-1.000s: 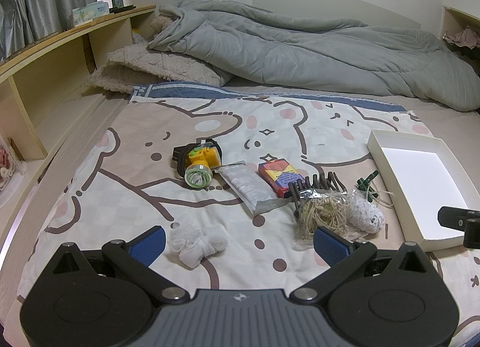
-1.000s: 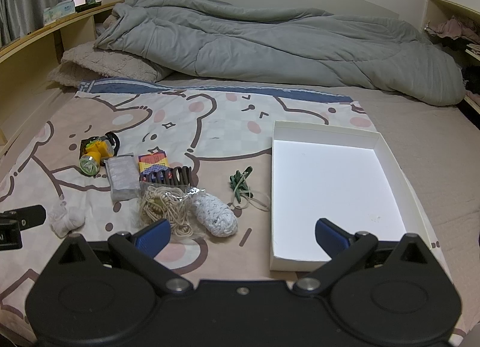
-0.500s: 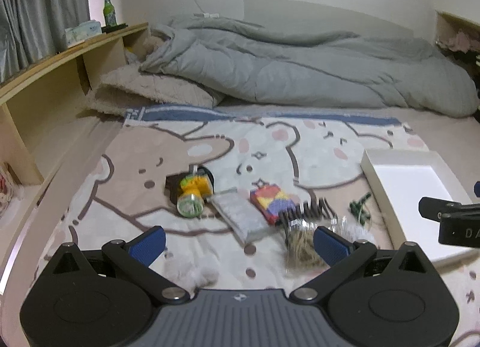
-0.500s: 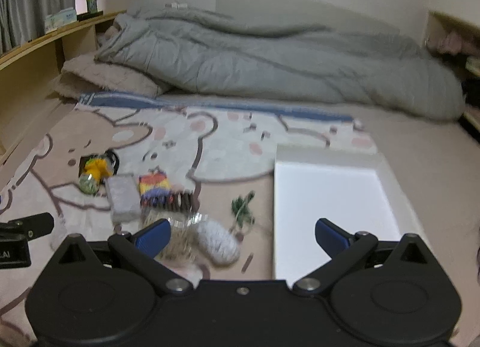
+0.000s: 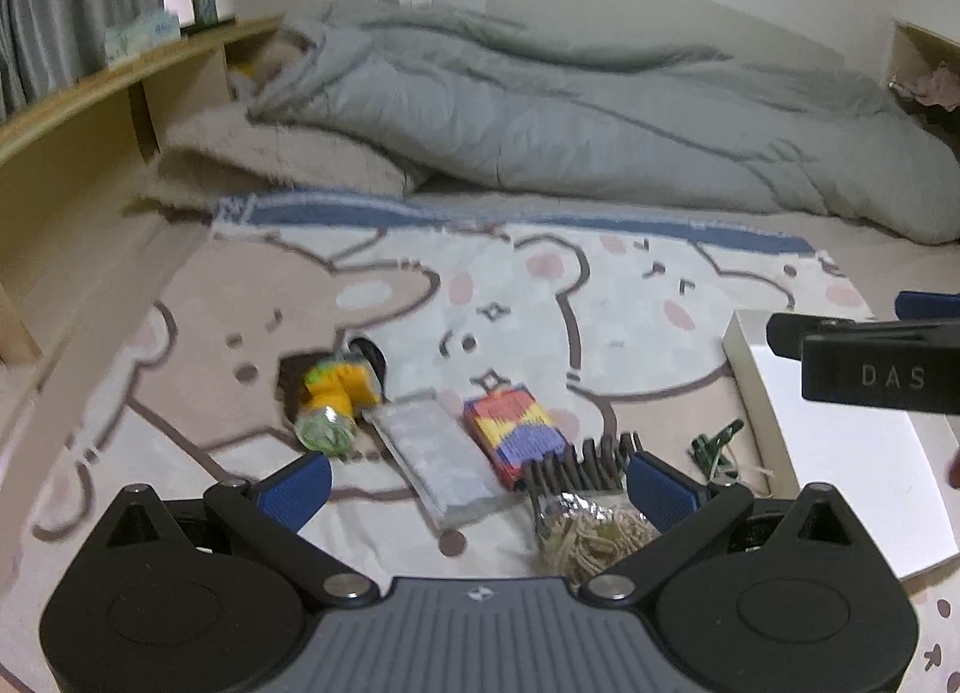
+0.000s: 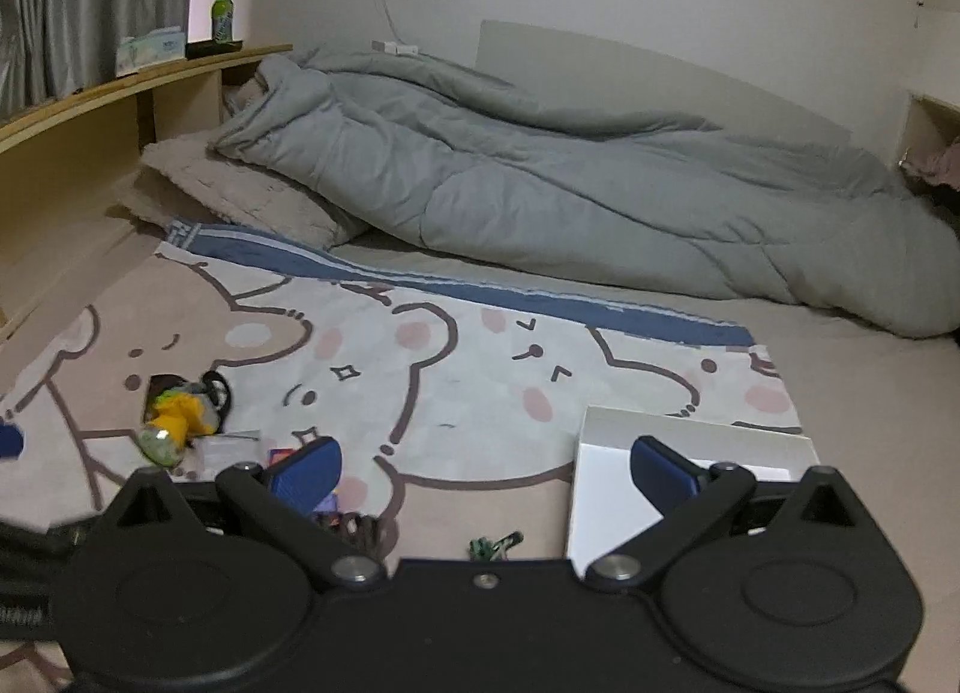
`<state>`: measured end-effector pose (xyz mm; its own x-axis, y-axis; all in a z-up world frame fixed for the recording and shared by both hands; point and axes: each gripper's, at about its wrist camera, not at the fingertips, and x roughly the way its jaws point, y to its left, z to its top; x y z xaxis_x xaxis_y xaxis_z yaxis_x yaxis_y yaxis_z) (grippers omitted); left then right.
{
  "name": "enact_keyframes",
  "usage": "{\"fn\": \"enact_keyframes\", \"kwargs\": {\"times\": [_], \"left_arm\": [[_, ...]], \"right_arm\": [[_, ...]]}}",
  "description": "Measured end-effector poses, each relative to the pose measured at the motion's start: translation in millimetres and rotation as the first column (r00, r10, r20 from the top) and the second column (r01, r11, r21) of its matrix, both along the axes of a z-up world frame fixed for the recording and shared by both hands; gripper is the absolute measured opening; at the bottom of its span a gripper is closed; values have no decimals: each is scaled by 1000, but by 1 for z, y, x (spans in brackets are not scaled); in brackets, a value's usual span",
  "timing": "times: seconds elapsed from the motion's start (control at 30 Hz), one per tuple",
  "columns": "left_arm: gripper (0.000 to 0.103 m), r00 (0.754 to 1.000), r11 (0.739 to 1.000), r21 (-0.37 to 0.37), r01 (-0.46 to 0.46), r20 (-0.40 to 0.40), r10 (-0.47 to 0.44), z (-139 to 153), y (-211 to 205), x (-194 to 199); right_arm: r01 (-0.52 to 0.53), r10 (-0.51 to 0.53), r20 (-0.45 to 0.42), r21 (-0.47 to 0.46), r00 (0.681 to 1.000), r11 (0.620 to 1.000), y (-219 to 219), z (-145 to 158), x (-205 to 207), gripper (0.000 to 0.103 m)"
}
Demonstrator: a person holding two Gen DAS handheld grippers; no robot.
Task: Organize objects
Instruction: 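Reach the right gripper to the white knitted ball and grasp it, then lift the knitted ball with the right gripper while the left gripper grasps the cord bag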
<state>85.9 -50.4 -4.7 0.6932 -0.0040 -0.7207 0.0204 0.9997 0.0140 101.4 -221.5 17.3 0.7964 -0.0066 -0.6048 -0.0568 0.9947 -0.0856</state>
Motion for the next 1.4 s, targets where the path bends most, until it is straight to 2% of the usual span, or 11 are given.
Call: {"fn": "enact_keyframes", "kwargs": {"times": [0.2, 0.3, 0.33, 0.37, 0.43, 0.6, 0.67, 0.87, 0.97, 1.1, 1.4], "left_arm": [[103, 997, 999, -40, -11, -76, 8, -44, -7, 12], [103, 988, 997, -71, 4, -151, -15, -61, -10, 19], [103, 984, 996, -84, 7, -180, -22, -66, -10, 22], [103, 979, 995, -96, 9, -204, -28, -72, -10, 24], [103, 972, 995, -102, 17, -233, -41, -80, -12, 28], [103, 958, 995, -87, 51, -276, -73, -96, -18, 38], [103, 952, 994, -83, 68, -293, -90, -101, -20, 40], [103, 941, 993, -81, 83, -321, -105, -111, -24, 44], [103, 941, 994, -87, 74, -323, -98, -111, -24, 46], [103, 944, 993, -107, 47, -319, -79, -109, -21, 51], [103, 944, 997, -82, 2, -329, -29, -114, -36, 55]], "right_arm": [[-44, 44, -96, 5, 994, 999, -16, -48, 23, 103], [-127, 122, -167, -19, 978, 992, -19, -71, 29, 103], [-154, 146, -194, -28, 970, 988, -20, -78, 30, 101], [-176, 165, -217, -36, 962, 984, -20, -83, 30, 91], [-244, 229, -270, -25, 935, 969, -19, -96, 31, 81], [-388, 352, -374, -24, 858, 921, -3, -124, 33, 74], [-407, 361, -408, -29, 839, 913, 2, -133, 37, 63], [-437, 393, -471, 18, 790, 899, 7, -147, 47, 48], [-447, 394, -509, 20, 765, 894, 9, -157, 48, 43], [-435, 387, -492, 20, 780, 900, 5, -146, 46, 41], [-232, 239, -361, 61, 902, 971, -36, -98, 45, 41]]}}
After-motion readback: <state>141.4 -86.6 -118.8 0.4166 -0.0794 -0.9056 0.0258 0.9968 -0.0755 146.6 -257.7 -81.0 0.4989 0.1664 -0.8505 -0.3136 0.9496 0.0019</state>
